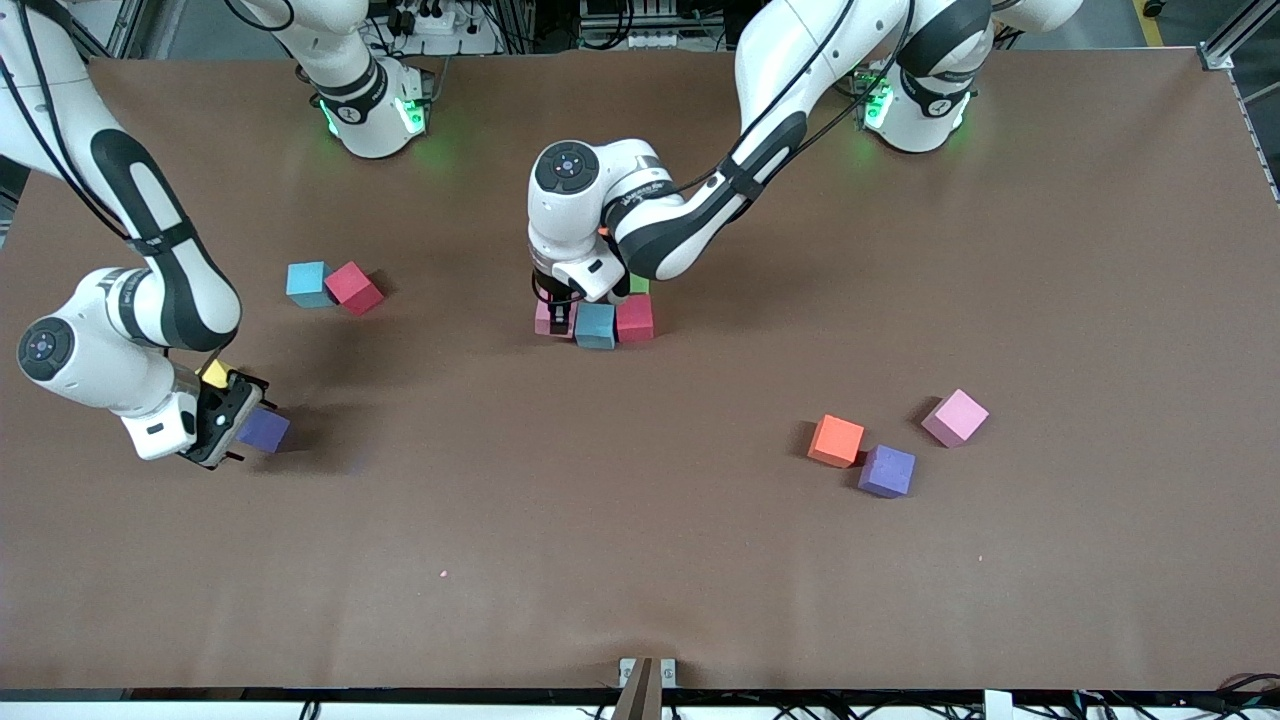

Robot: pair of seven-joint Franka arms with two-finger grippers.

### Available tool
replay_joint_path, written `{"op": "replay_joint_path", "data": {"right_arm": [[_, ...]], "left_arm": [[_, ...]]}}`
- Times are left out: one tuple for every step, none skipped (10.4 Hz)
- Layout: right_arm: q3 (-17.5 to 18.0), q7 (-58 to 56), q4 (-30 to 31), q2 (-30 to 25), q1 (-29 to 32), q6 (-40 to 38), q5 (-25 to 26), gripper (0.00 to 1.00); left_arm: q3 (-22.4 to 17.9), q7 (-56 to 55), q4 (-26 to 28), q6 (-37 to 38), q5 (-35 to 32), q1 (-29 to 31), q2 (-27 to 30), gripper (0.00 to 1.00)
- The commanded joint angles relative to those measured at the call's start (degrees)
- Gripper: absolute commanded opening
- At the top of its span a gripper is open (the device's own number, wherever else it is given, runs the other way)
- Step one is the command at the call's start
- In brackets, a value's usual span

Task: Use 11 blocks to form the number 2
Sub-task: 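Carry pink to the middle with the left gripper while the right gripper grasps purple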

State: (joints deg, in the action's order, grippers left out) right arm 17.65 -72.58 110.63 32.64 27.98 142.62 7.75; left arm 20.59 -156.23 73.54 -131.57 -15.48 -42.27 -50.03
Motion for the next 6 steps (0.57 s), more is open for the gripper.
{"op": "replay_joint_path", "data": {"right_arm": [[-0.85,-0.03,1.85,0.59,0.58,1.95,-1.50,0.98],[-1.03,0.15,3.26,0.33,0.49,3.96,-1.51,0.78],[-0.95,0.24,3.27,-0.29,0.40,3.37,-1.51,0.52],[-0.95,1.11,3.36,-1.34,0.06,3.11,-1.51,0.41],[-0.77,1.56,3.36,-2.56,-0.12,1.63,-1.51,0.35],[-0.42,1.56,3.36,-4.49,-0.47,0.13,-1.51,0.28]], "left_arm": [[-1.16,-3.81,-1.56,-0.62,1.07,-1.85,-1.21,0.48],[-1.16,-3.81,-1.56,-0.62,1.07,-1.85,-1.38,0.48],[-1.16,-3.90,-1.56,-0.97,1.07,-1.85,-1.47,0.48],[-1.25,-3.90,-1.56,-1.23,0.98,-1.85,-1.65,0.48],[-1.25,-3.90,-1.64,-1.41,0.98,-1.93,-2.00,0.48],[-1.25,-3.82,-1.65,-1.50,1.07,-1.94,-2.17,0.48]]}}
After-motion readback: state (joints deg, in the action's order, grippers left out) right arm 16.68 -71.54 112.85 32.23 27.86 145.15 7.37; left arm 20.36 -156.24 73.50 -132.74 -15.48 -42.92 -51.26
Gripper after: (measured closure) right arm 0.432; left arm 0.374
